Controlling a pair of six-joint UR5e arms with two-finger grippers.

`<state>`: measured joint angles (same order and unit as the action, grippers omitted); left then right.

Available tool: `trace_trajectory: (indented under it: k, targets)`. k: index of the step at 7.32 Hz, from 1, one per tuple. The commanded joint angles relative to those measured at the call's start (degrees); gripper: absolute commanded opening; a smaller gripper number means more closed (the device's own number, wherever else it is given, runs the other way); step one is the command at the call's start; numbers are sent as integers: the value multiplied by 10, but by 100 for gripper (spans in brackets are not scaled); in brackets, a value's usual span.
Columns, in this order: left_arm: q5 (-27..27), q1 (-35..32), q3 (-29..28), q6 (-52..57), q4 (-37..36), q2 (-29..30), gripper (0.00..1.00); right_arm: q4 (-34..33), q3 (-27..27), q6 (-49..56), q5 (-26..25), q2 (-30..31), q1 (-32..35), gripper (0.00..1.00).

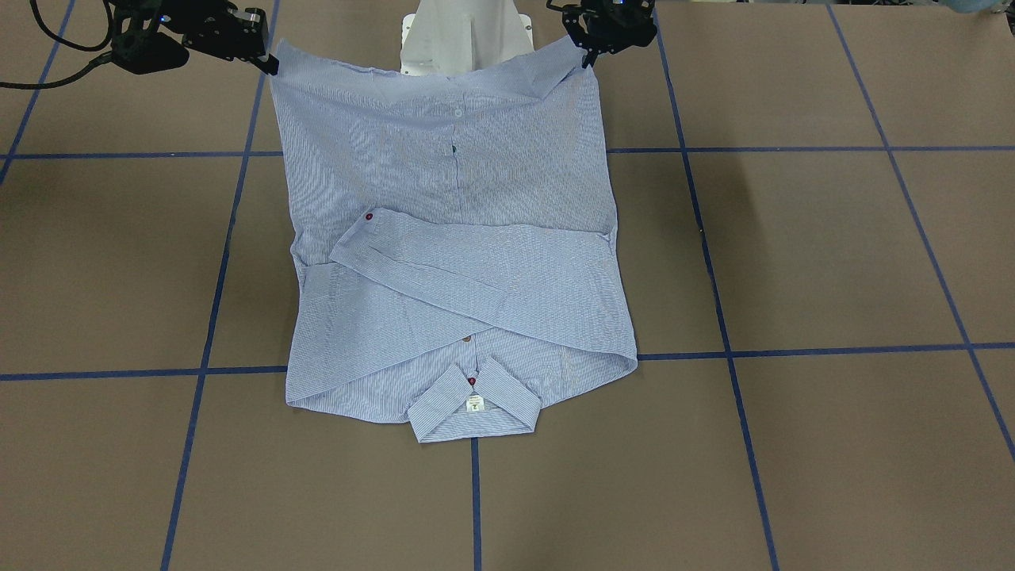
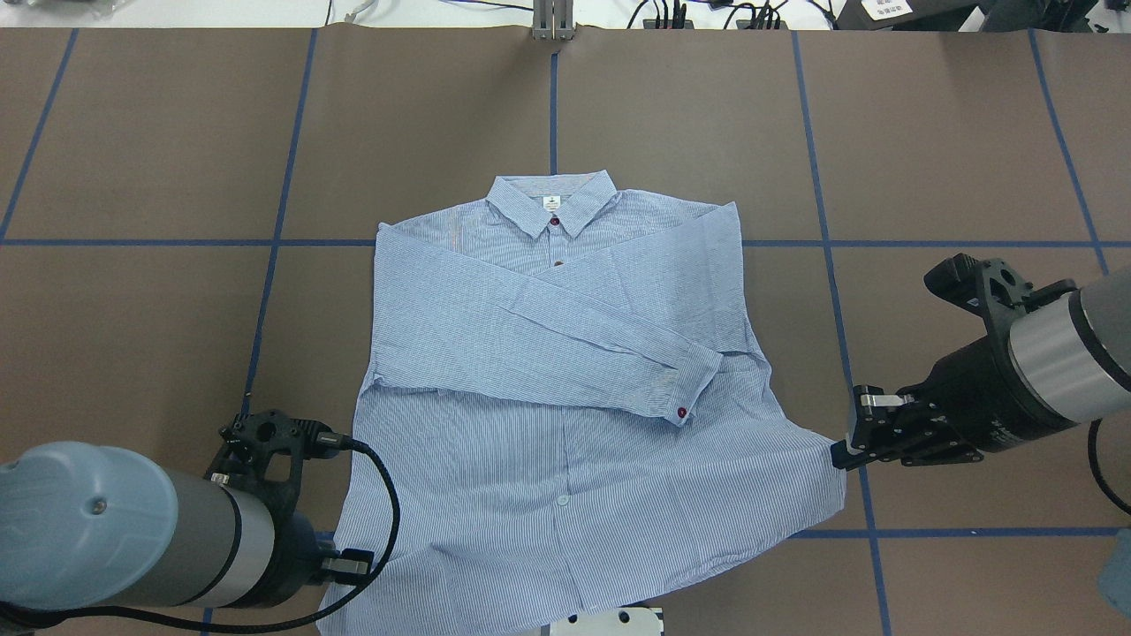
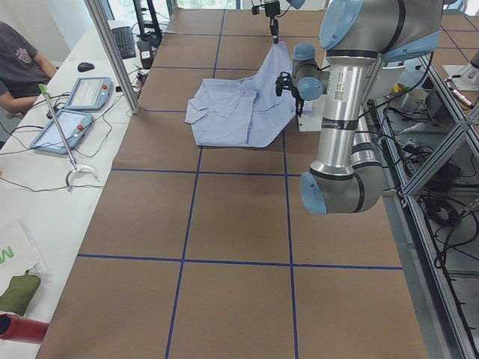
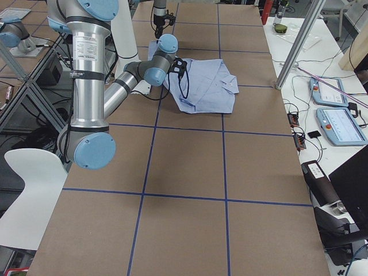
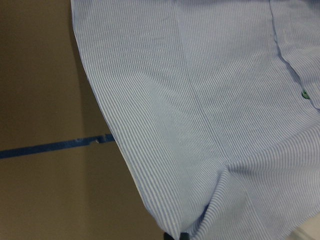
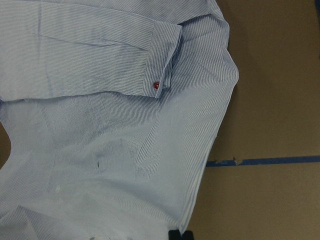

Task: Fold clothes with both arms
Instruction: 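Fold the hem up toward the collar with both grippers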

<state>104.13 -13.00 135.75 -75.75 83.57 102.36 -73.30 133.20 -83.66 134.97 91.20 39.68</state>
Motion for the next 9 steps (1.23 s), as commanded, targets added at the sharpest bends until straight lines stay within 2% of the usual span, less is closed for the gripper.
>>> trace_trajectory:
  k: [1, 6, 9]
  targets:
    - [-2, -28, -12, 1, 1, 4, 0, 0, -35, 3, -1, -29, 19, 0]
    - [0, -107, -94, 39, 4, 67, 0, -1, -112, 3, -6, -94, 82, 0]
    - [3, -166, -117, 90, 3, 81, 0, 0, -167, 3, -37, -145, 87, 0]
